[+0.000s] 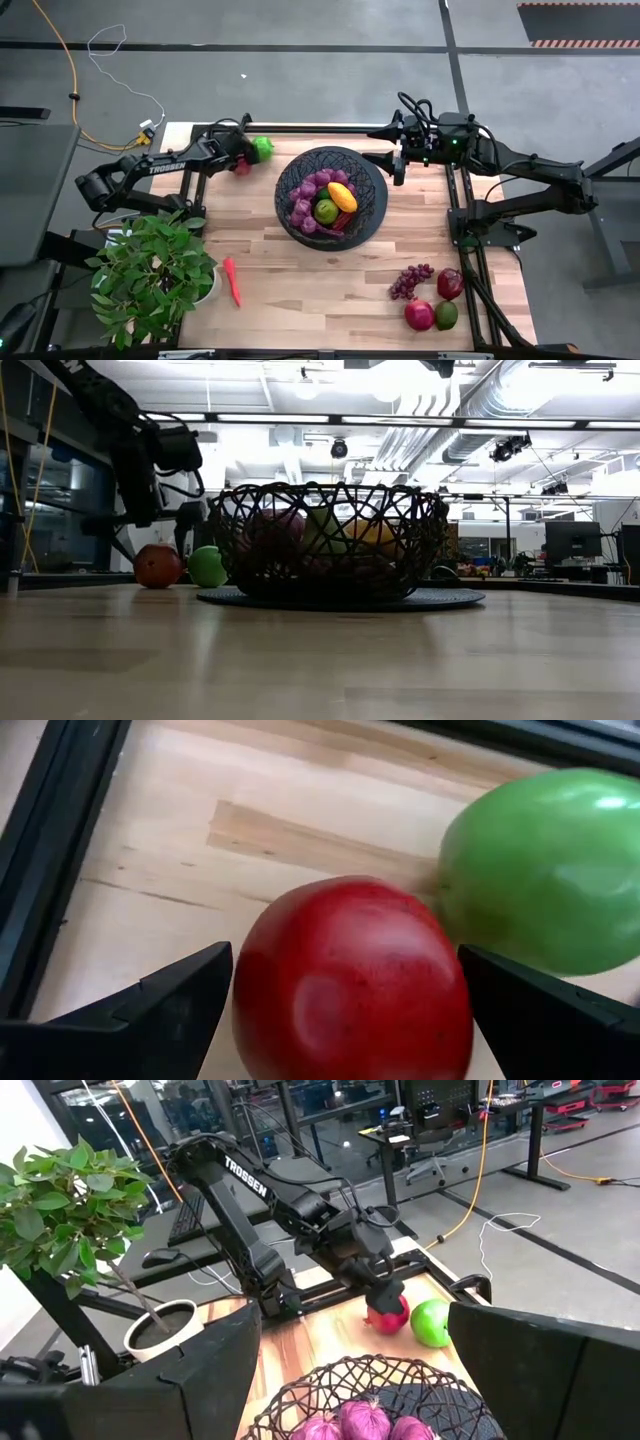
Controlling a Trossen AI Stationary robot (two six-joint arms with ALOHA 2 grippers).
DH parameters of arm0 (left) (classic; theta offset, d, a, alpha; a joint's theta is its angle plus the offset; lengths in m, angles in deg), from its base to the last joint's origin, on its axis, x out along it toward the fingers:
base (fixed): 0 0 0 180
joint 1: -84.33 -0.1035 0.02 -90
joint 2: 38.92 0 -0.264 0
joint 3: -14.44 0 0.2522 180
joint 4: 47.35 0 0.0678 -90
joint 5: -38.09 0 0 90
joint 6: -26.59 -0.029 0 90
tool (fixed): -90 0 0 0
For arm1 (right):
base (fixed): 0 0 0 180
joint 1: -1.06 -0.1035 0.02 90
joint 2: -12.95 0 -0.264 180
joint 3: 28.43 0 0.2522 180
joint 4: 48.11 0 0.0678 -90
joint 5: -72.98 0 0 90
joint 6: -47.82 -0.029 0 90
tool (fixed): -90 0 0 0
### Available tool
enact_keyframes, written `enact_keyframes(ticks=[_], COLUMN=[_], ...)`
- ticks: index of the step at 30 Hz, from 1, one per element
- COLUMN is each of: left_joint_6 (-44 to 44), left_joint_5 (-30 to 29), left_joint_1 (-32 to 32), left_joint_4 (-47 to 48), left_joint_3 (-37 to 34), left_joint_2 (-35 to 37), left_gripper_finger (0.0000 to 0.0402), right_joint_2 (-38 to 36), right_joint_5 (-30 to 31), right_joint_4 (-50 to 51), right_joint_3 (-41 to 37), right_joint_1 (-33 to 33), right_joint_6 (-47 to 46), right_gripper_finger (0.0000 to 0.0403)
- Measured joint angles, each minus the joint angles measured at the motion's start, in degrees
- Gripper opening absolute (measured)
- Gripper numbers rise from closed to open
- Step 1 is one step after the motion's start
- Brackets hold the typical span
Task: Build produce basket
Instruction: Put the top red pomegranate into basket
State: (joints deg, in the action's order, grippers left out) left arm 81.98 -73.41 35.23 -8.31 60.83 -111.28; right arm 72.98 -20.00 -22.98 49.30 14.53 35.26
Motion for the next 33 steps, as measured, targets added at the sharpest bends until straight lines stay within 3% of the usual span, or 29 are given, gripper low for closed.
enact_keyframes(ticks=[14,23,33], left_joint_6=[-0.50,-0.55,-2.14], left_joint_5=[1.36,3.83,6.46], left_joint_1=[0.09,0.10,-0.02], left_joint_4=[-1.14,0.03,4.13], left_joint_3=[-2.06,-2.06,-2.28], left_joint_2=[0.09,0.83,11.98], left_gripper_finger=[0.0371,0.0336,0.0325], right_joint_2=[0.00,0.00,0.00], right_joint_5=[0.02,0.02,0.02], right_joint_4=[0.00,-0.01,-0.01], right_joint_3=[0.00,0.00,0.00], right_joint_1=[-0.02,0.00,-0.02], right_joint_6=[-0.83,-1.09,-2.62], right_gripper_finger=[0.0305,0.0305,0.0305])
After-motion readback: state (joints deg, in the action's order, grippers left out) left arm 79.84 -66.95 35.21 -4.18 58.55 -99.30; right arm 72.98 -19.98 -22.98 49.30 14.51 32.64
